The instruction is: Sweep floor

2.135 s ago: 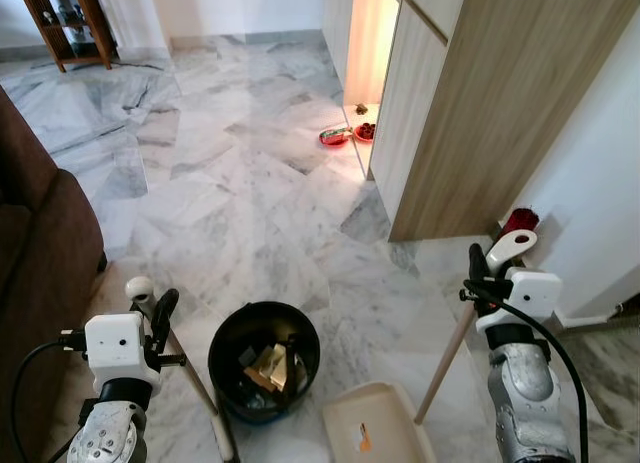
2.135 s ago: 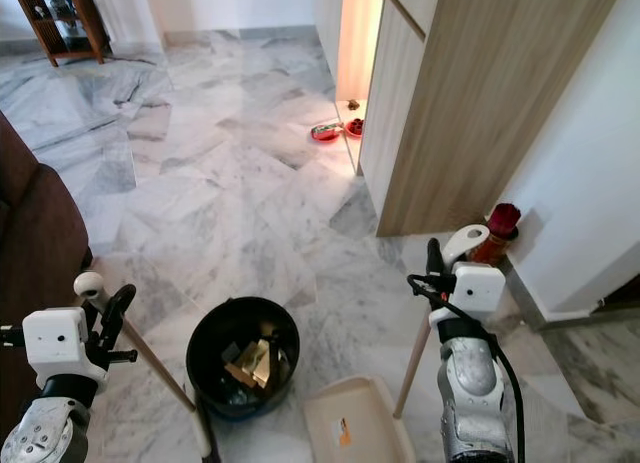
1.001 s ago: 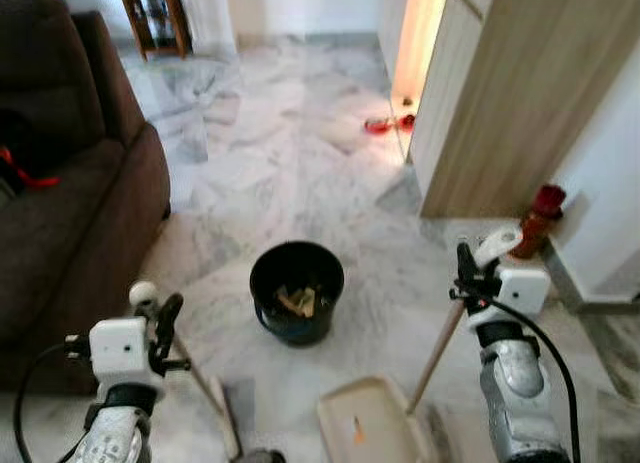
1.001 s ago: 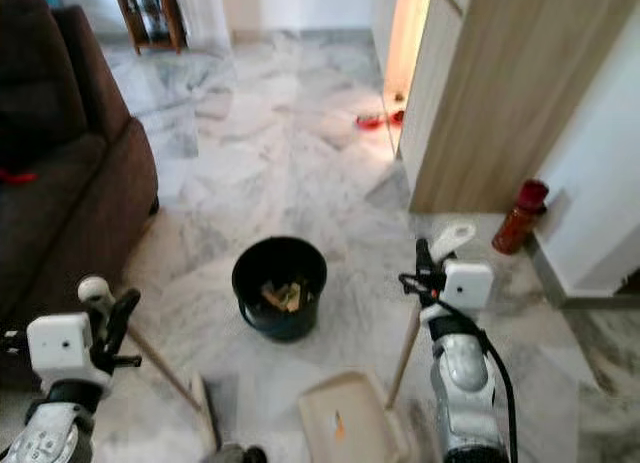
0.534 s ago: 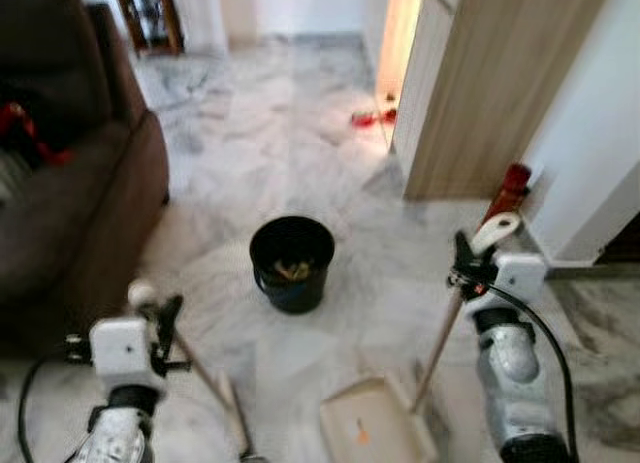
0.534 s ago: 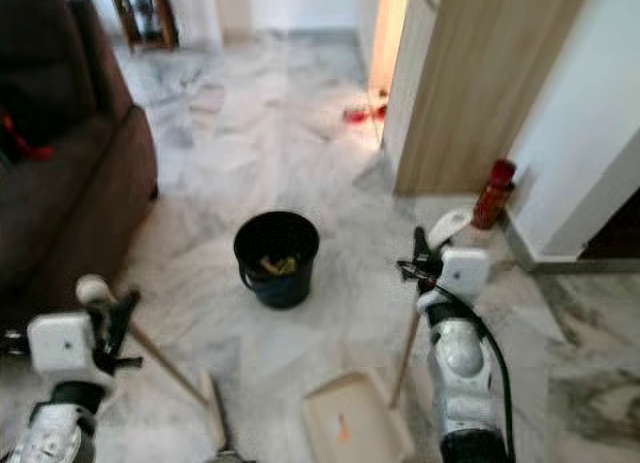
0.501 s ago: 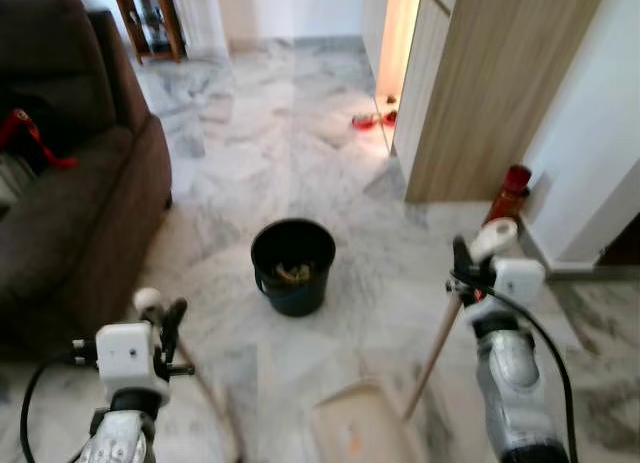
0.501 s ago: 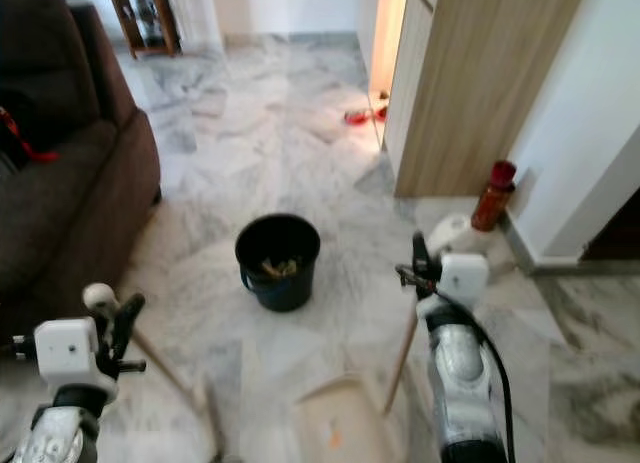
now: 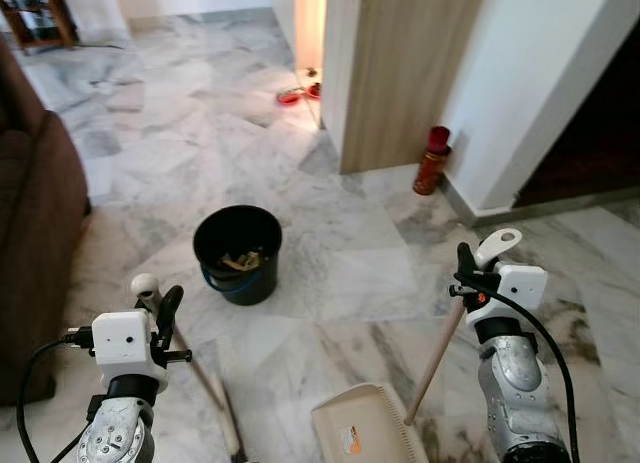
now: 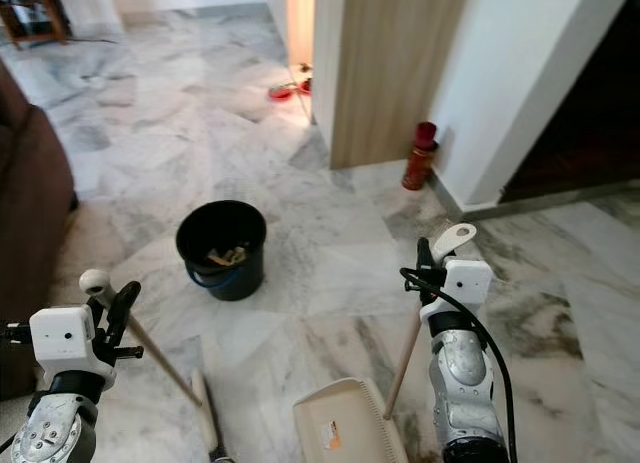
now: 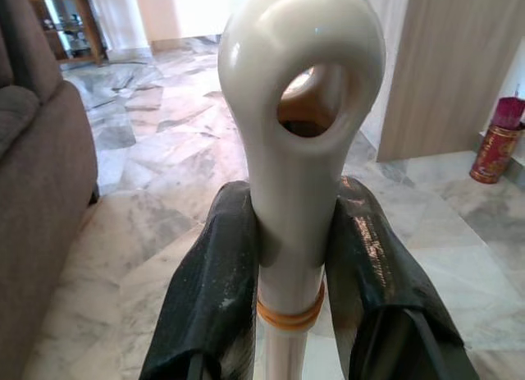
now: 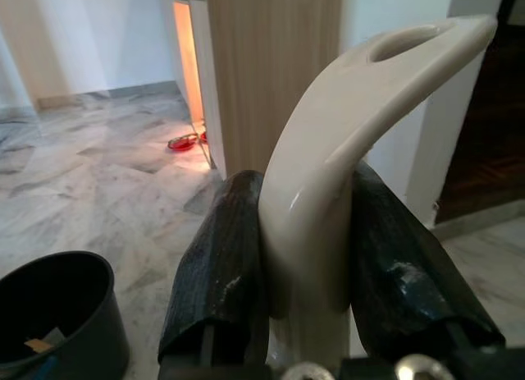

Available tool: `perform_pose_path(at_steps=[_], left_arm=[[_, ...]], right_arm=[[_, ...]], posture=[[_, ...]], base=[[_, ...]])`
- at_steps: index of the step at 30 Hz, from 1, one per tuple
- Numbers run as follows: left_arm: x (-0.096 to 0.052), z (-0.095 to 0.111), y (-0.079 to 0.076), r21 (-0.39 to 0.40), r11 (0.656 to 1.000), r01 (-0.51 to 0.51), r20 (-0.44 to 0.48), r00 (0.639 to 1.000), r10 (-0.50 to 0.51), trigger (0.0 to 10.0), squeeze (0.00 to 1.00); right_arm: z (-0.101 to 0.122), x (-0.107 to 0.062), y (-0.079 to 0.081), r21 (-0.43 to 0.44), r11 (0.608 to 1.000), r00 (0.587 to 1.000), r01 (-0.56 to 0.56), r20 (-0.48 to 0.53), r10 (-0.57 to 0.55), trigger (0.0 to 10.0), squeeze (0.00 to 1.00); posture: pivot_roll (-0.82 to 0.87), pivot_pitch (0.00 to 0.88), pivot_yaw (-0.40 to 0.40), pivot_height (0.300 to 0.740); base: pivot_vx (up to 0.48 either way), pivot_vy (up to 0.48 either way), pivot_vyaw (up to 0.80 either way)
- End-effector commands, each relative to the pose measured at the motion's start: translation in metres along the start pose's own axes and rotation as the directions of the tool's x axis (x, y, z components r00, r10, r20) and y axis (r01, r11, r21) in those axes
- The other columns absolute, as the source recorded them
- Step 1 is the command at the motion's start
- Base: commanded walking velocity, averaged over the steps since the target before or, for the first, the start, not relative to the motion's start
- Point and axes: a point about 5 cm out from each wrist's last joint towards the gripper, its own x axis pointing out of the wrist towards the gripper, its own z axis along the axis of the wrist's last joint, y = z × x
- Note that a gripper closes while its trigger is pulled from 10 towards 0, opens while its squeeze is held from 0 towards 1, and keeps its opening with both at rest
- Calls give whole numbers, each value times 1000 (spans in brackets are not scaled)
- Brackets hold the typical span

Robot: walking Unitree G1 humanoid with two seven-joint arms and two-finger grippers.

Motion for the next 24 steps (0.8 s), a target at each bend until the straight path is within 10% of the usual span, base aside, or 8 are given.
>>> perform_pose_path(at_steps=[1,24], left_arm=[[1,6,2,25,1000,-3,25,1000,2,10000,0],[3,5,5,72,997,-17,13,1000,16,10000,0]], right_arm=[[3,4,1,10,1000,1000,3,11,-3,10000,0],[3,5,4,9,1000,1000,-1,4,1,10000,0]], posture=[[28,111,-14,740],[27,116,-13,740]], base=[[0,0,-800],[0,-98,-800]])
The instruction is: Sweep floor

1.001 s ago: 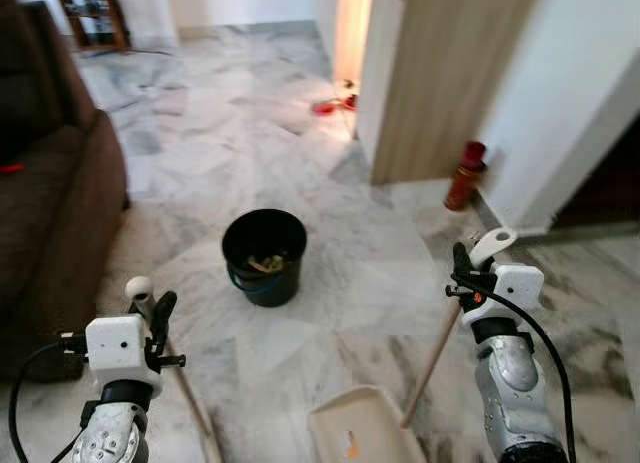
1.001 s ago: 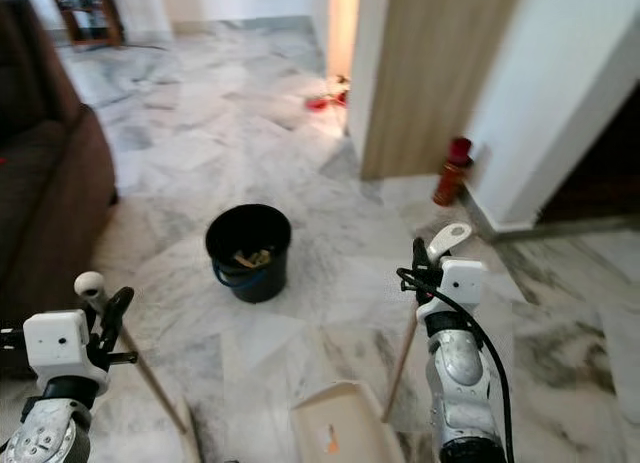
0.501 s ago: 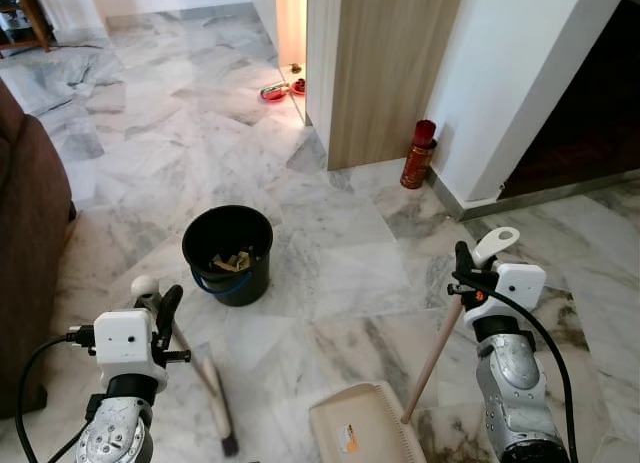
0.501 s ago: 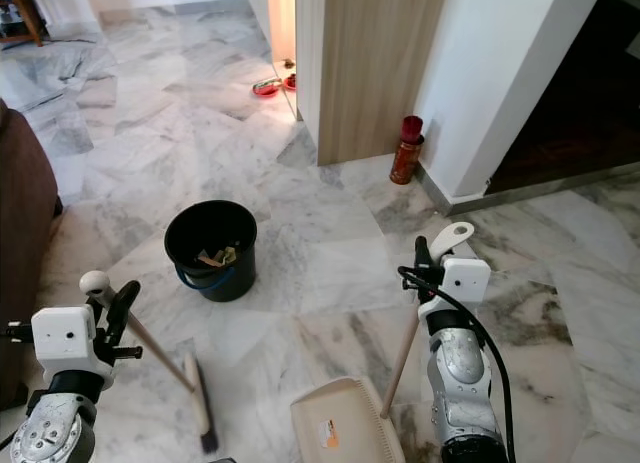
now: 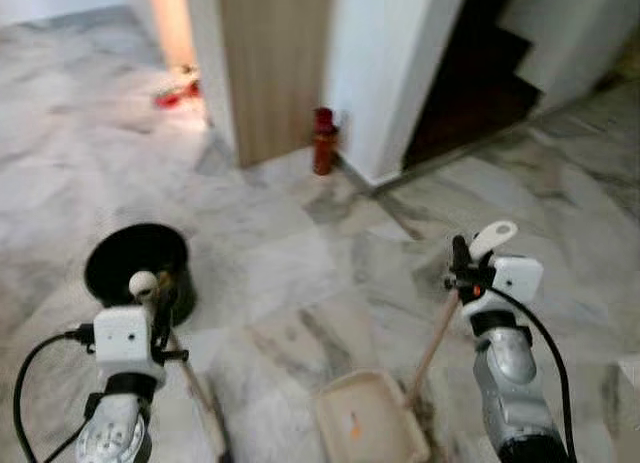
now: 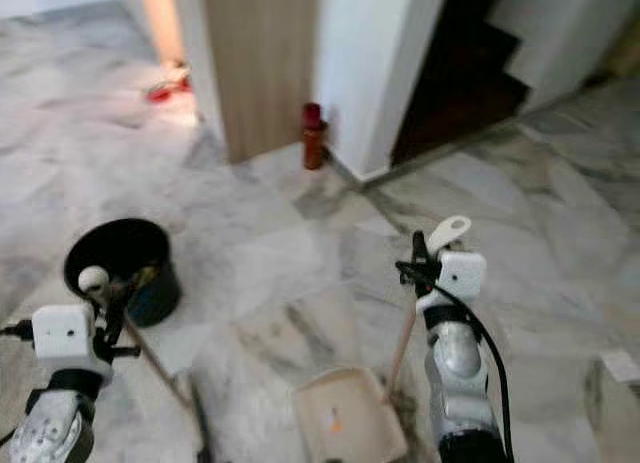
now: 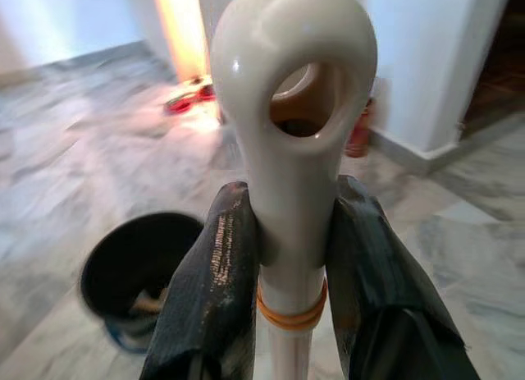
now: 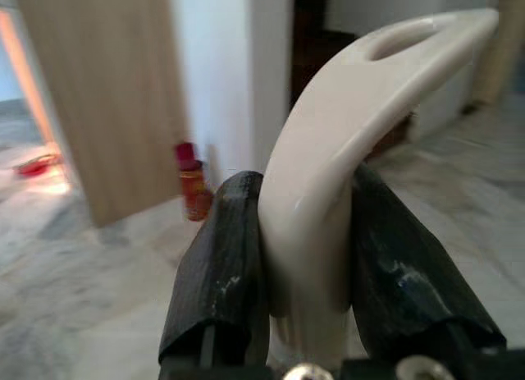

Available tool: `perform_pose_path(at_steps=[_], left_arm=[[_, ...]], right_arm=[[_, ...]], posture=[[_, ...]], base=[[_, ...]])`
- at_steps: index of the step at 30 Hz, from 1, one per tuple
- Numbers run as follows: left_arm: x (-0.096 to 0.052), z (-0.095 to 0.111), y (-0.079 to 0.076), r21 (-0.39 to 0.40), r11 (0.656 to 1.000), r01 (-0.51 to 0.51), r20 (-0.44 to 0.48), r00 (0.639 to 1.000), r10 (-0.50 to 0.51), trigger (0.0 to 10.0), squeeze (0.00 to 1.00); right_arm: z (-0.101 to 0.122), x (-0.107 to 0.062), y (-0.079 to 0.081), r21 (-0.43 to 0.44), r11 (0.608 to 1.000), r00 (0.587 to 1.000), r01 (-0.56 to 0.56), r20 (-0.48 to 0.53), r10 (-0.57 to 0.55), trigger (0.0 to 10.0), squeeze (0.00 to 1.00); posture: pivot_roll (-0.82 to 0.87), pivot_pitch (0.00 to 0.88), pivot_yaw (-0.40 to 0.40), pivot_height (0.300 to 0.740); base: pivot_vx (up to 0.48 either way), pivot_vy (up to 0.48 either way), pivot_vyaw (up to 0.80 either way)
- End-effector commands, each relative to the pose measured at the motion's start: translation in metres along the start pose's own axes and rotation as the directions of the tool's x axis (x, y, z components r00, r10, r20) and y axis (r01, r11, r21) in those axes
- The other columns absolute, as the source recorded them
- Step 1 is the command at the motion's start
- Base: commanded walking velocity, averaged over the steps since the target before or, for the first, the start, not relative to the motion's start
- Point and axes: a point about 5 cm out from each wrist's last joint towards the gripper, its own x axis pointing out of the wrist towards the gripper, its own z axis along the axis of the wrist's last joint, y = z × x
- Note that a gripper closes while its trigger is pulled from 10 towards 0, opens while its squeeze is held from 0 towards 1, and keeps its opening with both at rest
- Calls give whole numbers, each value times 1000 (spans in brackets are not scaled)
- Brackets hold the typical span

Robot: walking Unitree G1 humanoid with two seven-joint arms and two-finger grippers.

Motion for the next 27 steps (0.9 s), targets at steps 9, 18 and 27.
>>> perform_pose_path(at_steps=[9,18,27], left_arm=[[0,4,2,-1,1000,-16,18,1000,16,10000,0],[3,4,-1,-19,1000,-18,22,1000,19,10000,0],[3,4,-1,-32,999,-21,29,999,22,10000,0]], right_arm=[[-2,-1,-3,12,1000,1000,22,-14,-22,10000,0],[-1,0,-5,5,1000,999,30,-12,-30,10000,0],[-2,1,-4,3,999,999,33,-11,-33,10000,0]], posture=[[23,118,-15,740],[11,114,-20,740],[9,90,-24,740]], base=[[0,0,-800],[0,-27,-800],[0,-130,-800]])
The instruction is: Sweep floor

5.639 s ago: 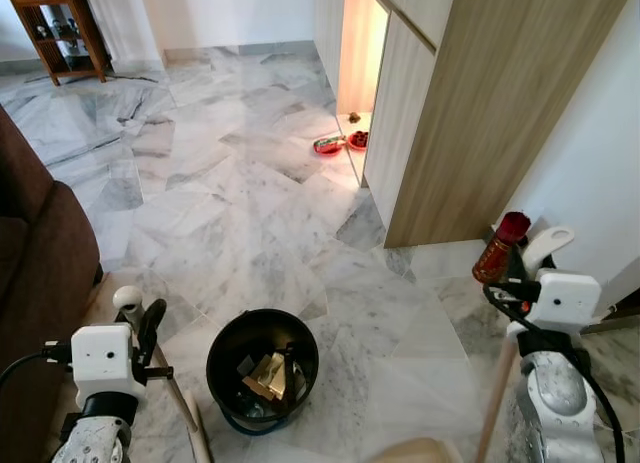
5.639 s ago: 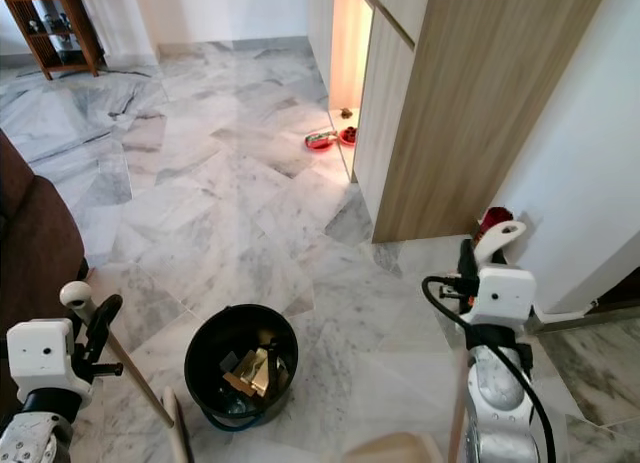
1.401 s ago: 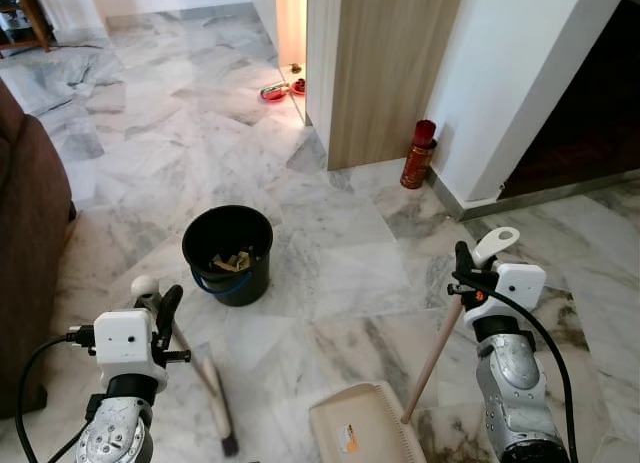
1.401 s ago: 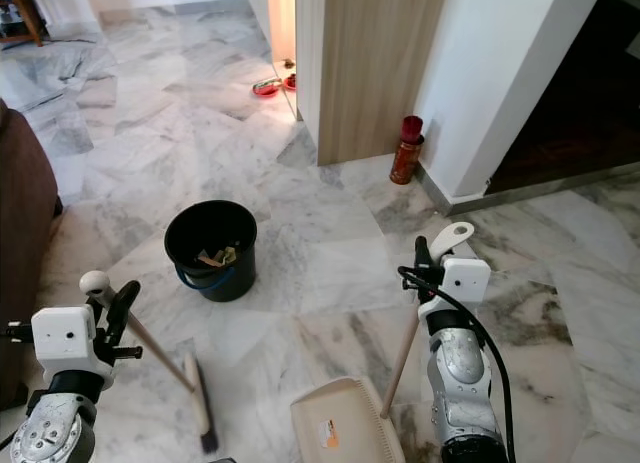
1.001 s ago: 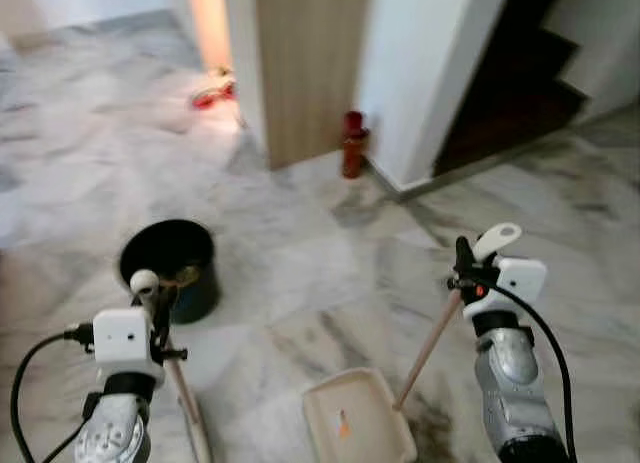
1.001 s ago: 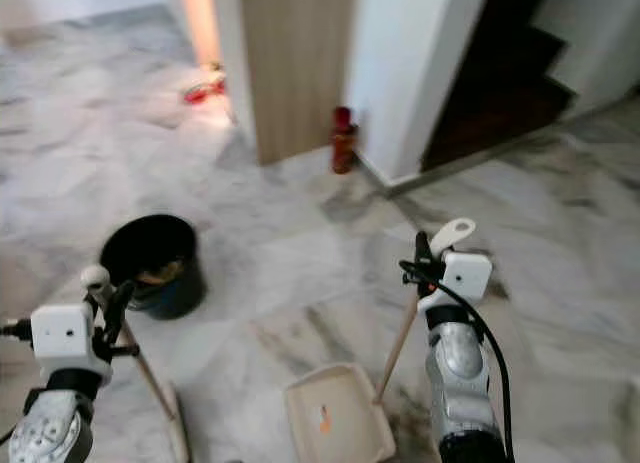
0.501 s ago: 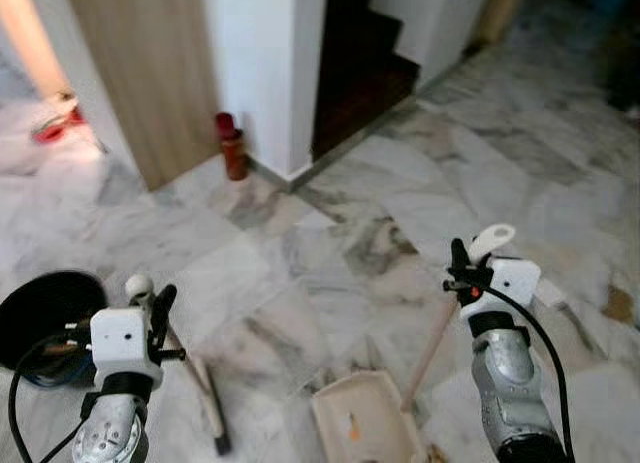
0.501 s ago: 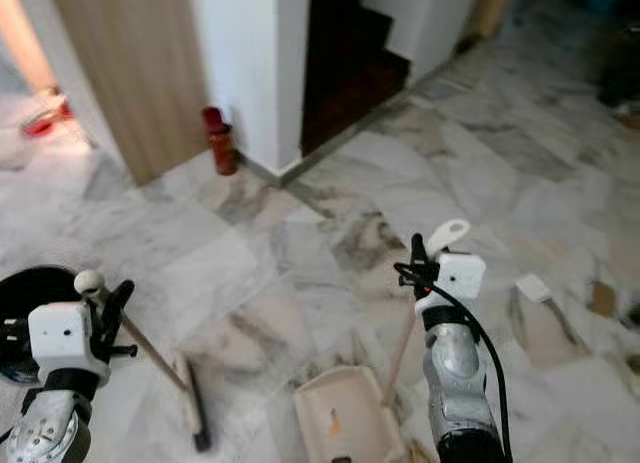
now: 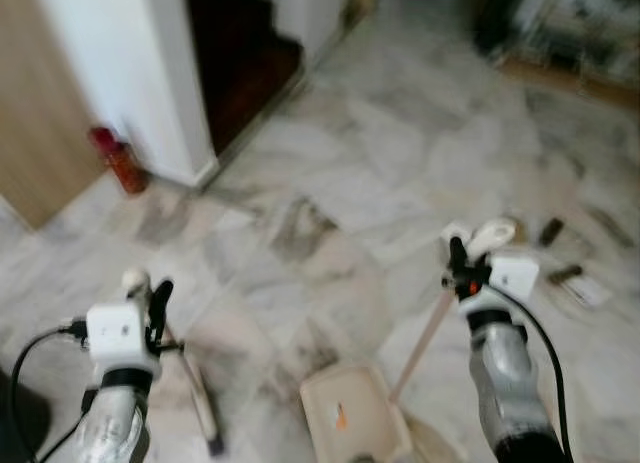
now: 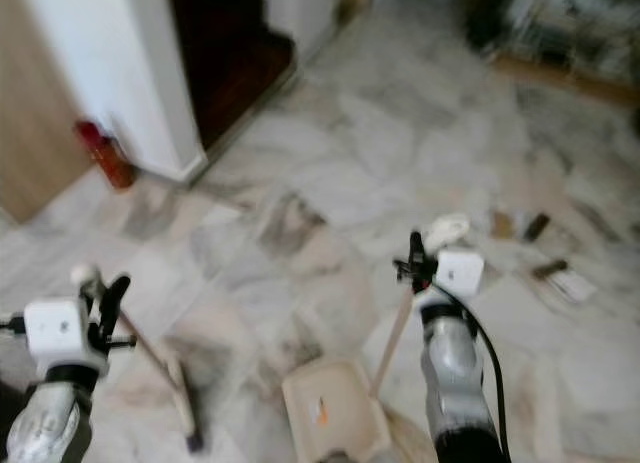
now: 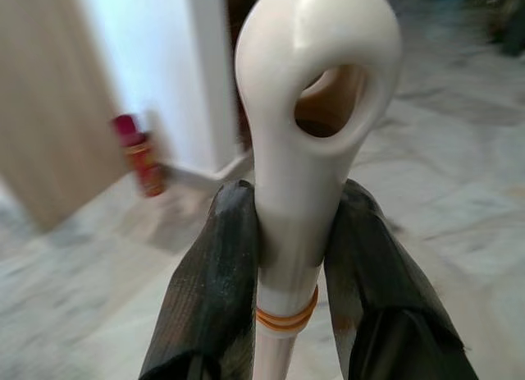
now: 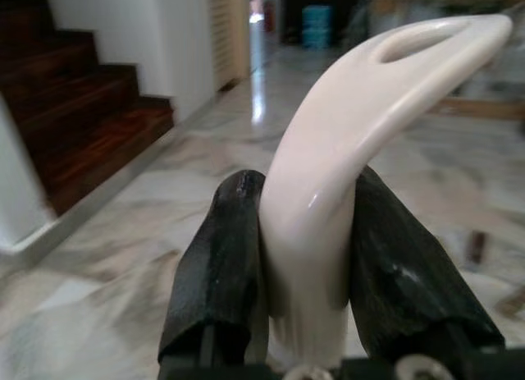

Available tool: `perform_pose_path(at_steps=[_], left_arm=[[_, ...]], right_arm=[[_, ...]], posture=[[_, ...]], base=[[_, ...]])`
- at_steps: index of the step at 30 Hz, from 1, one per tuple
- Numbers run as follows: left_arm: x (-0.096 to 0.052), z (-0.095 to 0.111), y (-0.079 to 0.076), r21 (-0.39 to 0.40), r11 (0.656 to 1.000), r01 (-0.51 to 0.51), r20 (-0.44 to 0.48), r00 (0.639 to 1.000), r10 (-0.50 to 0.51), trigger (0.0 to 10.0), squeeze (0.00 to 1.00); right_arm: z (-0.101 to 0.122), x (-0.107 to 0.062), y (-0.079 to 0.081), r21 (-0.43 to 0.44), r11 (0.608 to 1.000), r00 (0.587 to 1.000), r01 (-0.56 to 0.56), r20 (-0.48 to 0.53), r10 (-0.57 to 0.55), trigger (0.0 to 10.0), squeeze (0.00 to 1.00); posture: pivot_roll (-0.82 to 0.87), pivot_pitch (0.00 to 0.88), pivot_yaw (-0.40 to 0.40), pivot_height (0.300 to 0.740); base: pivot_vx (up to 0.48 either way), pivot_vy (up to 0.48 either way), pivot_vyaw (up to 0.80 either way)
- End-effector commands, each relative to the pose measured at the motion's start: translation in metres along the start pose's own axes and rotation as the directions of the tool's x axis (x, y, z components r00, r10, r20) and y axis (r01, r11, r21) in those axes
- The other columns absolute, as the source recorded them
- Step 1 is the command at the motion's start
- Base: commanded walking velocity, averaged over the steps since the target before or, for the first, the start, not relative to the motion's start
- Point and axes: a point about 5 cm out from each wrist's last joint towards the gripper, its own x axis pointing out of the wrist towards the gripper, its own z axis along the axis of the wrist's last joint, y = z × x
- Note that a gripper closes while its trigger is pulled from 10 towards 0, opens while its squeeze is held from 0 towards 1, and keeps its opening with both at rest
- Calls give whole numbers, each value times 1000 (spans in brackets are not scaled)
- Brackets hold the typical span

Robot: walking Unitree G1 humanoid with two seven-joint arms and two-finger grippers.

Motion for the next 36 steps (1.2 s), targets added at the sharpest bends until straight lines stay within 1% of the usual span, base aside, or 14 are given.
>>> perform_pose_path(at_steps=[1,9,16,21,25,27,29,34,36], left_arm=[[-1,2,2,-7,1000,-4,14,1000,4,10000,0],[-1,2,3,-9,1000,-2,15,1000,2,10000,0],[-1,2,0,-25,1000,8,21,1000,-8,10000,0],[1,2,-2,-60,998,15,28,1000,-13,10000,0],[2,2,-2,-74,997,14,32,999,-12,10000,0],[5,3,-2,-83,997,7,31,1000,-5,10000,0],[6,4,-5,-88,996,9,29,1000,-6,10000,0],[6,4,-7,-90,996,14,26,1000,-12,10000,0],[5,5,-7,-91,996,2,27,1000,1,10000,0]], right_arm=[[3,1,1,-8,1000,1000,-1,11,1,10000,0],[3,1,-1,-10,1000,1000,8,17,-8,10000,0],[3,-1,-2,-16,1000,1000,9,26,-9,10000,0],[6,-2,-2,-12,1000,999,20,46,-19,10000,0],[7,-2,-3,-14,1000,999,24,49,-23,10000,0],[9,0,-5,-18,999,998,33,61,-32,10000,0],[14,1,-6,-8,999,995,41,93,-41,10000,0],[15,2,-4,-18,999,995,35,95,-33,10000,0],[13,1,-2,-15,999,996,29,90,-27,10000,0]], posture=[[9,90,-24,740],[11,71,-21,740],[9,55,-17,740],[3,34,-14,740],[1,33,-15,740],[-3,48,-16,740],[-2,56,-17,740],[1,63,-21,740],[7,70,-24,740]], base=[[0,0,-800],[0,0,-800],[0,0,-800],[0,0,-800],[0,0,-800],[0,0,-800],[0,0,0],[0,0,0],[0,0,0]])
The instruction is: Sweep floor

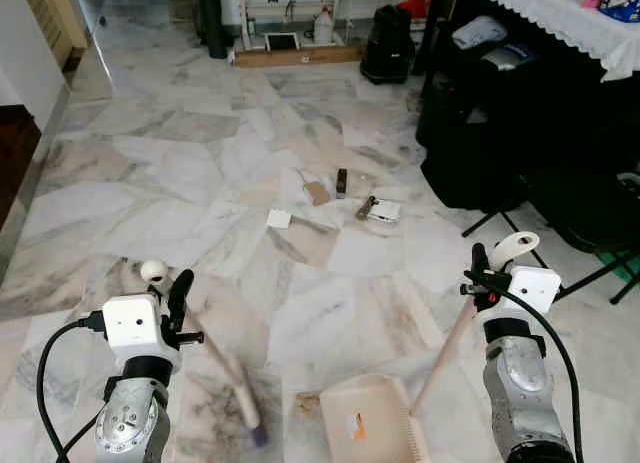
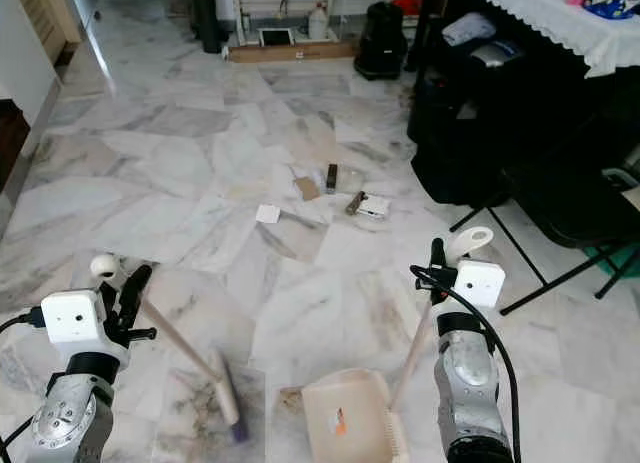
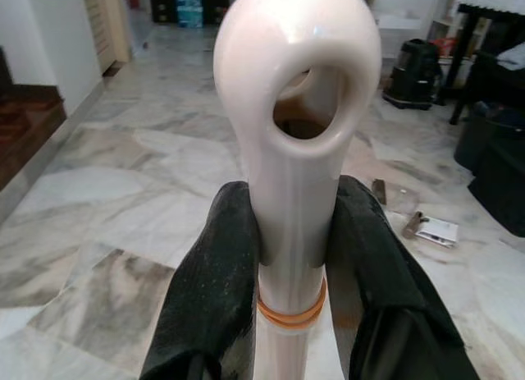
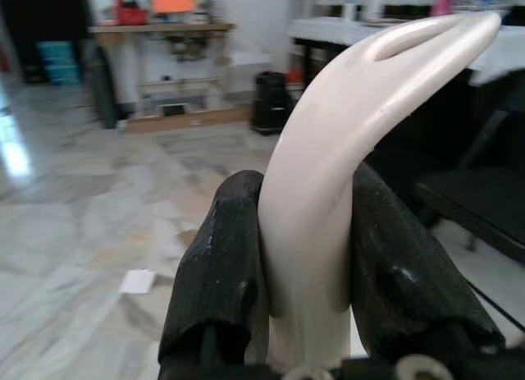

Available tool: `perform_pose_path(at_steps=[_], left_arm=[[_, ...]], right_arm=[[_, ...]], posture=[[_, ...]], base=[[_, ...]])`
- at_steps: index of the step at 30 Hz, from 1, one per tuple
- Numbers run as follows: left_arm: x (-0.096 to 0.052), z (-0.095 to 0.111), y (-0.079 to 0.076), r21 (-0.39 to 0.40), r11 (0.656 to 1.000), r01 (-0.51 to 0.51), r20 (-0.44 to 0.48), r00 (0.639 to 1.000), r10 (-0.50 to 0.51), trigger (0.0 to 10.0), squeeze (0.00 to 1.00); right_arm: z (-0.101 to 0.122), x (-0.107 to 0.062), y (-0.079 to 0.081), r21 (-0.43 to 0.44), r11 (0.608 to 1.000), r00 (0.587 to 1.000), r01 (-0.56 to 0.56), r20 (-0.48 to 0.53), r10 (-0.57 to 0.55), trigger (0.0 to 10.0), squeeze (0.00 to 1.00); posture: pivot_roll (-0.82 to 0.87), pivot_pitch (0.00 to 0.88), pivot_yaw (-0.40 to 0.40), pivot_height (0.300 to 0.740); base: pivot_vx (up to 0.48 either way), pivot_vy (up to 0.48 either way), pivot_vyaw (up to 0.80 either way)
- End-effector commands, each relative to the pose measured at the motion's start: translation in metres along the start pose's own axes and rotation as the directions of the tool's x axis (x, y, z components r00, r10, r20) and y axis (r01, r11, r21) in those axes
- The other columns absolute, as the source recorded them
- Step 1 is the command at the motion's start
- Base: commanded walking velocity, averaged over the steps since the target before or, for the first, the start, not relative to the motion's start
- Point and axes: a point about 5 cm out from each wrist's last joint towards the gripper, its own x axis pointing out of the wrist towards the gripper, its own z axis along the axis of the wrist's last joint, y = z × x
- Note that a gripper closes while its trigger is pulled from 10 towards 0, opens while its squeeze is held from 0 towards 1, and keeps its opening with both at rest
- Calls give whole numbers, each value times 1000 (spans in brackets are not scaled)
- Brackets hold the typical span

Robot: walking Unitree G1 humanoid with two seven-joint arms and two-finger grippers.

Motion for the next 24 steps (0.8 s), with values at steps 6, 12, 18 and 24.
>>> perform_pose_path(at_steps=[6,12,18,24], left_arm=[[1,6,7,31,999,-29,18,999,28,10000,0],[3,7,7,34,999,-28,20,999,28,10000,0],[6,8,6,35,999,-25,25,999,24,10000,0],[7,9,6,35,999,-27,29,999,26,10000,0]], right_arm=[[15,7,4,-8,1000,997,-10,72,11,10000,0],[15,7,3,-18,1000,997,-1,79,3,10000,0],[14,6,3,7,1000,997,13,77,-13,10000,0],[15,7,3,-11,1000,997,5,73,-4,10000,0]], posture=[[7,84,-21,740],[4,91,-16,740],[2,95,-14,740],[2,103,-20,740]], base=[[289,0,0],[292,0,649],[291,0,0],[291,0,0]])
